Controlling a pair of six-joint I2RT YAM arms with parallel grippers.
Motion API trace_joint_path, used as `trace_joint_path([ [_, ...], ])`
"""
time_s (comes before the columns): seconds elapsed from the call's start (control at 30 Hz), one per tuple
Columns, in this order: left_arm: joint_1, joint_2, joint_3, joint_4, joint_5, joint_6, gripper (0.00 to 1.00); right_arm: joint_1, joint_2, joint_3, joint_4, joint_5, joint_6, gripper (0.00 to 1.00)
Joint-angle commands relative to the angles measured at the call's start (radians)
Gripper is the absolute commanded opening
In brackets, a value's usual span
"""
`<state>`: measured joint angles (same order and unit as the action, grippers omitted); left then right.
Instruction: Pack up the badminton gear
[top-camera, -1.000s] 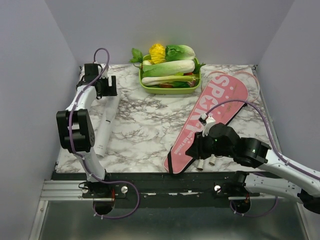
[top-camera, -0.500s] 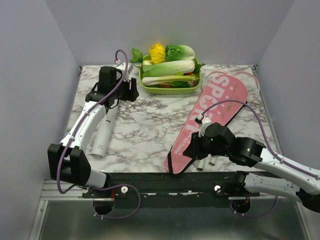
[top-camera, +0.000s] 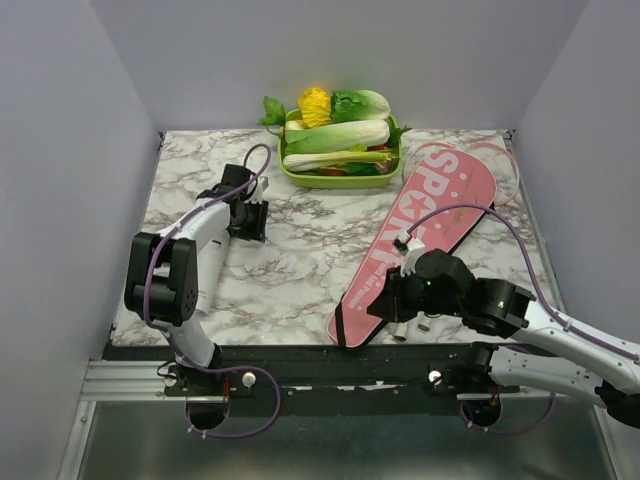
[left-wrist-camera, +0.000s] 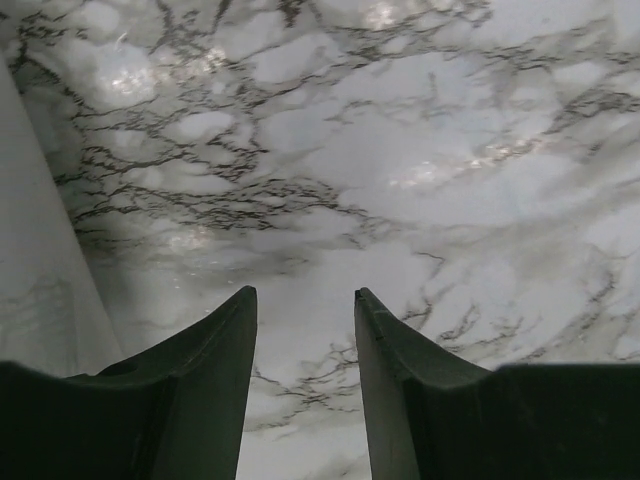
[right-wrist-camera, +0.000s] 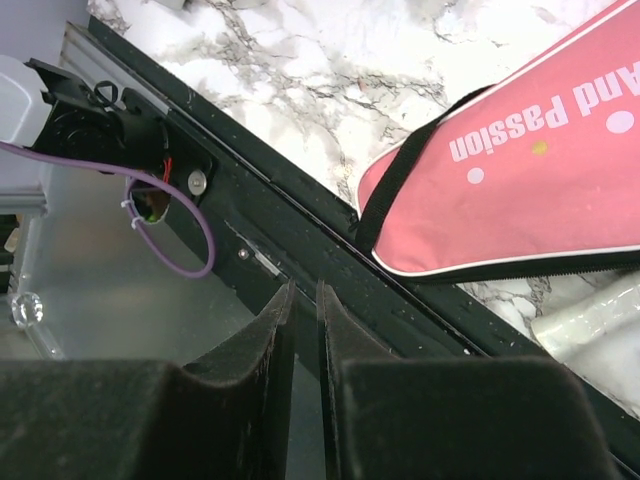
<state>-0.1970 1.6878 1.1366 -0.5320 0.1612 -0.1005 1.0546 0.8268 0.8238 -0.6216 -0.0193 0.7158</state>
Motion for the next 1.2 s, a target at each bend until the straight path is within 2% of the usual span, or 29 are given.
trace_joint_path([
  [0.0,0.108,0.062,-0.001,-0.046,-0.081,0.018,0.52,0.005,-0.025,-0.02,0.008,-0.018,0.02,0.21],
  [0.13,0.188,0.026,-0.024,-0.011,-0.074,0.012,0.54,0.007,-0.037,-0.04,0.017,-0.016,0.03,0.21],
  [0.3,0.188,-0.071,-0.054,0.05,-0.109,0.012,0.59,0.007,-0.045,-0.06,0.025,-0.004,0.037,0.22],
  [0.4,0.188,-0.166,-0.074,0.078,-0.03,-0.001,0.63,0.007,-0.046,-0.06,0.017,0.013,0.034,0.24],
  [0.57,0.147,-0.379,-0.093,0.081,0.072,0.021,0.75,0.007,-0.031,-0.034,-0.035,0.16,0.031,0.41],
  [0.63,0.091,-0.501,-0.133,0.108,0.162,0.031,0.82,0.007,-0.02,-0.019,-0.073,0.211,0.031,0.52],
  [0.73,-0.004,-0.679,-0.205,0.182,0.231,0.05,0.98,-0.008,0.006,0.009,-0.127,0.307,0.051,0.62],
  [0.87,-0.032,-0.859,-0.284,0.26,0.456,0.022,0.99,-0.074,0.023,0.006,-0.161,0.369,0.097,0.68],
  [1.03,-0.038,-0.993,-0.362,0.319,0.532,-0.061,0.99,-0.2,0.002,-0.067,-0.178,0.401,0.204,0.69],
  [1.17,-0.068,-1.008,-0.4,0.363,0.543,-0.164,0.99,-0.258,-0.026,-0.126,-0.179,0.436,0.293,0.66],
])
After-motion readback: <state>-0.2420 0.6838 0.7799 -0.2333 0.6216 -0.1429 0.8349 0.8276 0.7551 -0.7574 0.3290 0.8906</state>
